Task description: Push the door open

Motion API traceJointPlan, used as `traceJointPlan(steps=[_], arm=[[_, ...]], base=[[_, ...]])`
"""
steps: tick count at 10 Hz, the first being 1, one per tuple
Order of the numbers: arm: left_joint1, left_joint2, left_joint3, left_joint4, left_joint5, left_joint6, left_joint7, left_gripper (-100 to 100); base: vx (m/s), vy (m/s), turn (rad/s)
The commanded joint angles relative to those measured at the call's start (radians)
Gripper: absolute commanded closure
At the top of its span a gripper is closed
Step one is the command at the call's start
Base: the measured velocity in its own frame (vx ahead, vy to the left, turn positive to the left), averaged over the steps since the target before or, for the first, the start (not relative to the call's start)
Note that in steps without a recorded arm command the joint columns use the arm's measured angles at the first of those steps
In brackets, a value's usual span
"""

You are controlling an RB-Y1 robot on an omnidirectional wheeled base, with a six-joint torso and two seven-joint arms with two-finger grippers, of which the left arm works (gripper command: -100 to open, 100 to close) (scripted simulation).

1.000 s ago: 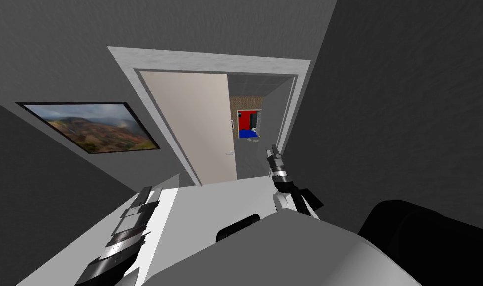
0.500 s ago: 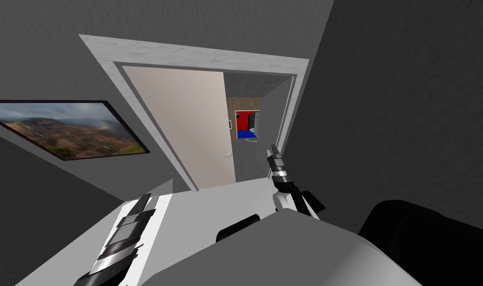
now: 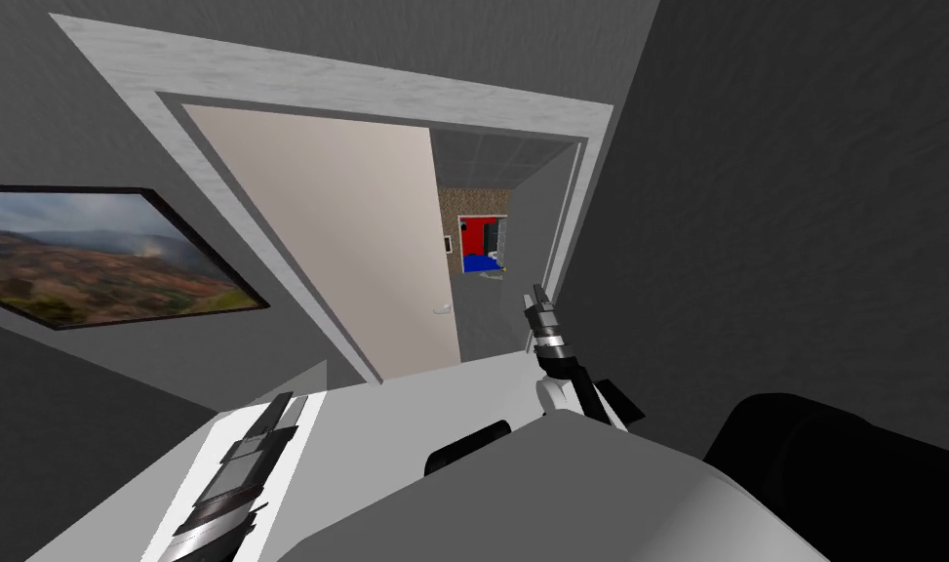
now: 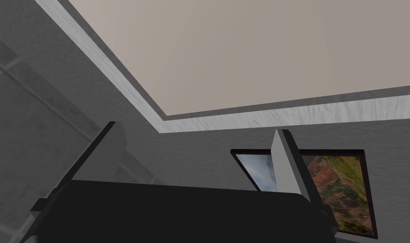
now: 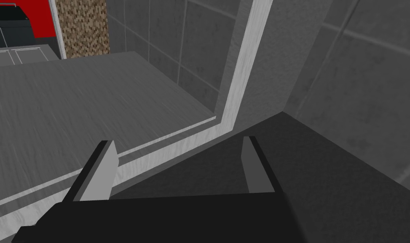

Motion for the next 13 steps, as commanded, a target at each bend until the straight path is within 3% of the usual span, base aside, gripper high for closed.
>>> traceJointPlan(steps=[1,6,7,11,13], arm=[[-0.006,-0.003,0.023,0.028,-0.028,-0.019,0.015,-100],[-0.021,-0.011,0.097,0.118,-0.108,-0.083,0.057,-100],[-0.027,-0.015,0.126,0.154,-0.139,-0.108,0.074,-100],[-0.038,-0.024,0.182,0.223,-0.199,-0.157,0.106,-100],[-0.046,-0.032,0.223,0.274,-0.244,-0.193,0.129,-100]], base=[[0.109,-0.023,-0.044],[0.104,-0.030,-0.048],[0.129,-0.043,-0.079],[0.124,-0.035,-0.048],[0.162,-0.032,-0.066]])
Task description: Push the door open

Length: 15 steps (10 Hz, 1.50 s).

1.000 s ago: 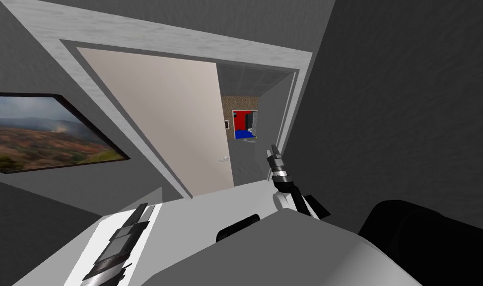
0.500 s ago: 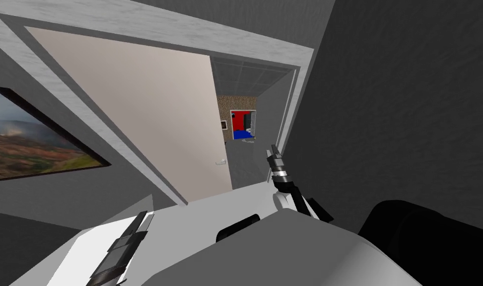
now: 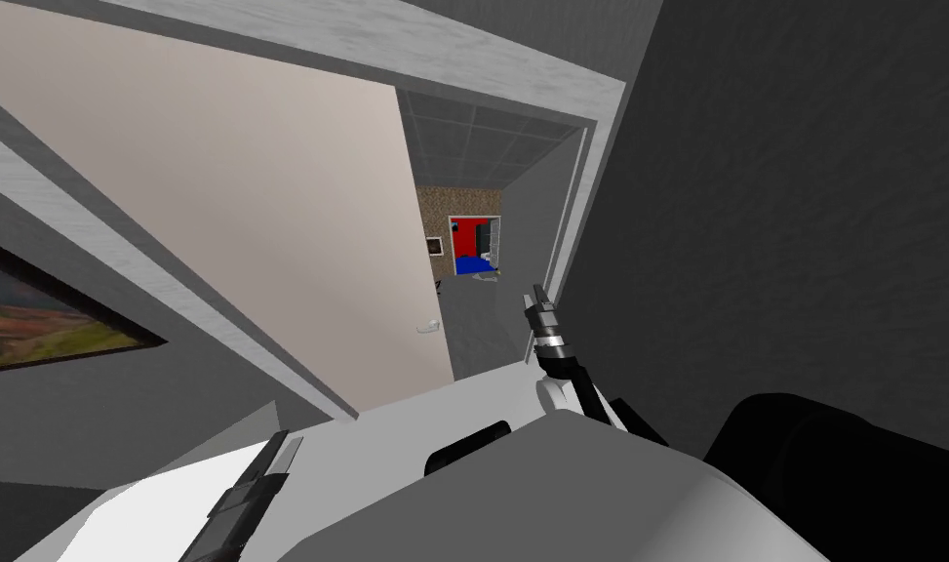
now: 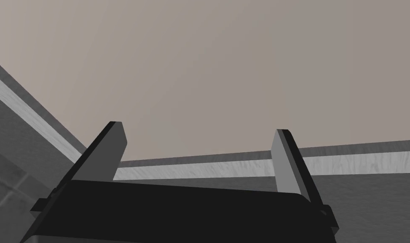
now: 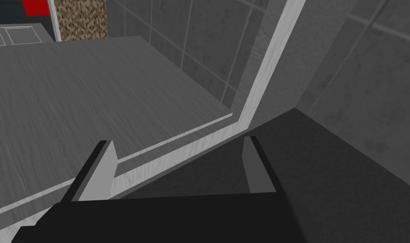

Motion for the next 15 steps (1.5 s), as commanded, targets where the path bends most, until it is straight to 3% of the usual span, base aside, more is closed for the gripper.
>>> traceJointPlan(steps=[1,10,12,13,15], arm=[[-0.002,-0.009,0.036,0.036,-0.039,-0.031,0.027,-100],[-0.030,-0.050,0.174,0.205,-0.188,-0.150,0.106,-100],[-0.033,-0.058,0.191,0.227,-0.206,-0.165,0.115,-100],[-0.038,-0.068,0.217,0.258,-0.234,-0.187,0.130,-100],[-0.042,-0.076,0.234,0.279,-0.252,-0.202,0.140,-100]], base=[[0.188,-0.050,-0.072],[0.139,-0.052,-0.038],[0.135,-0.046,-0.018],[0.185,-0.078,-0.037],[0.171,-0.098,-0.015]])
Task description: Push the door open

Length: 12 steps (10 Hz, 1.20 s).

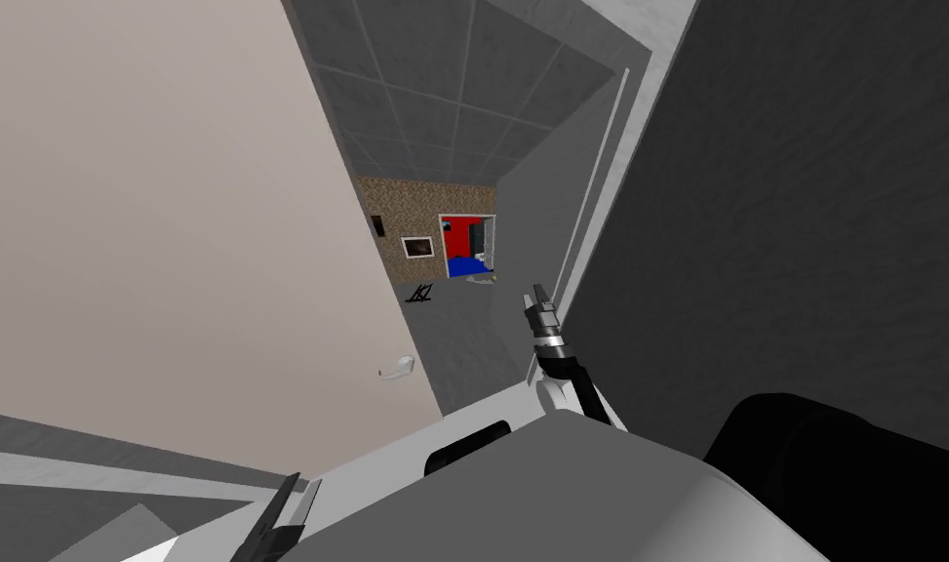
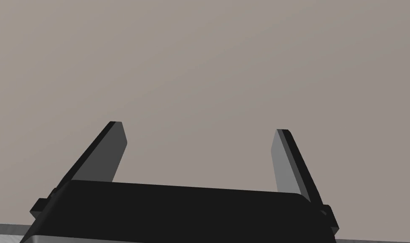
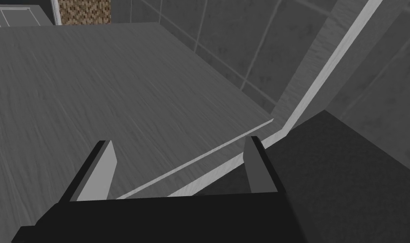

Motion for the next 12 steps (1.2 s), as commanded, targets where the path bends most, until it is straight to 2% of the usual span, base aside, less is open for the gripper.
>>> traceJointPlan(steps=[1,4,5,6,7,9,12], arm=[[-0.006,-0.012,0.023,0.031,-0.026,-0.021,0.011,-100],[-0.013,-0.030,0.055,0.070,-0.060,-0.048,0.029,-100],[-0.014,-0.033,0.061,0.077,-0.066,-0.053,0.033,-100],[-0.013,-0.032,0.056,0.071,-0.061,-0.049,0.030,-100],[-0.013,-0.024,0.056,0.071,-0.062,-0.048,0.030,-100],[-0.014,-0.019,0.055,0.071,-0.061,-0.048,0.030,-100],[-0.015,0.004,0.052,0.071,-0.058,-0.042,0.029,-100]], base=[[0.152,-0.121,-0.010],[0.150,-0.177,0.004],[0.109,-0.189,0.019],[0.045,-0.083,0.013],[0.034,0.073,-0.036],[-0.007,0.171,-0.030],[0.011,0.183,-0.039]])
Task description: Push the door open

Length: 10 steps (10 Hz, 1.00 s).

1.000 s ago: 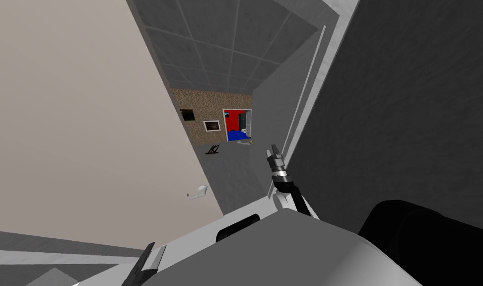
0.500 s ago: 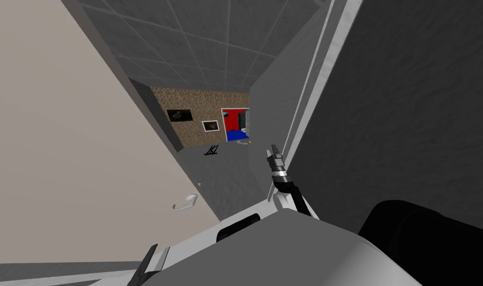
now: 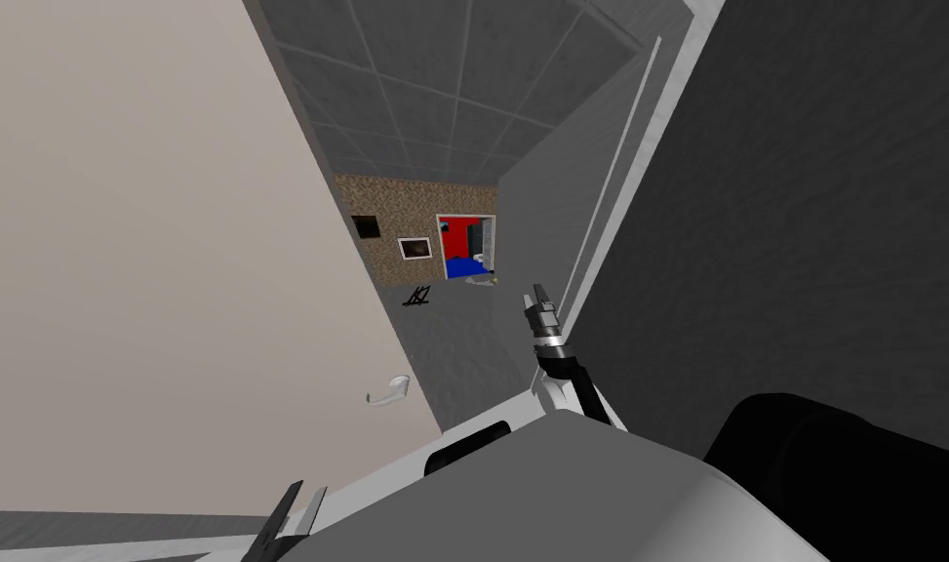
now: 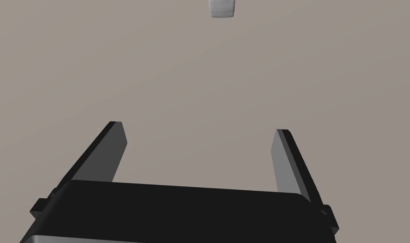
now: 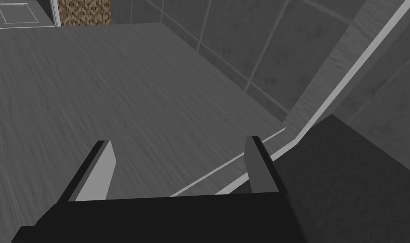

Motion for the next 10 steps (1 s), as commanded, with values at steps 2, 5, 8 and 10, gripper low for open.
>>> traceJointPlan(steps=[2,5,8,10], arm=[[-0.003,0.027,-0.004,0.003,0.004,0.007,-0.004,-100],[-0.006,0.068,-0.013,0.001,0.012,0.023,-0.007,-100],[-0.013,0.109,-0.032,-0.003,0.029,0.056,-0.014,-100],[-0.019,0.109,-0.049,-0.006,0.045,0.085,-0.020,-100]], base=[[0.019,0.198,-0.049],[0.037,0.182,-0.061],[0.080,0.188,-0.068],[0.148,0.069,-0.064]])
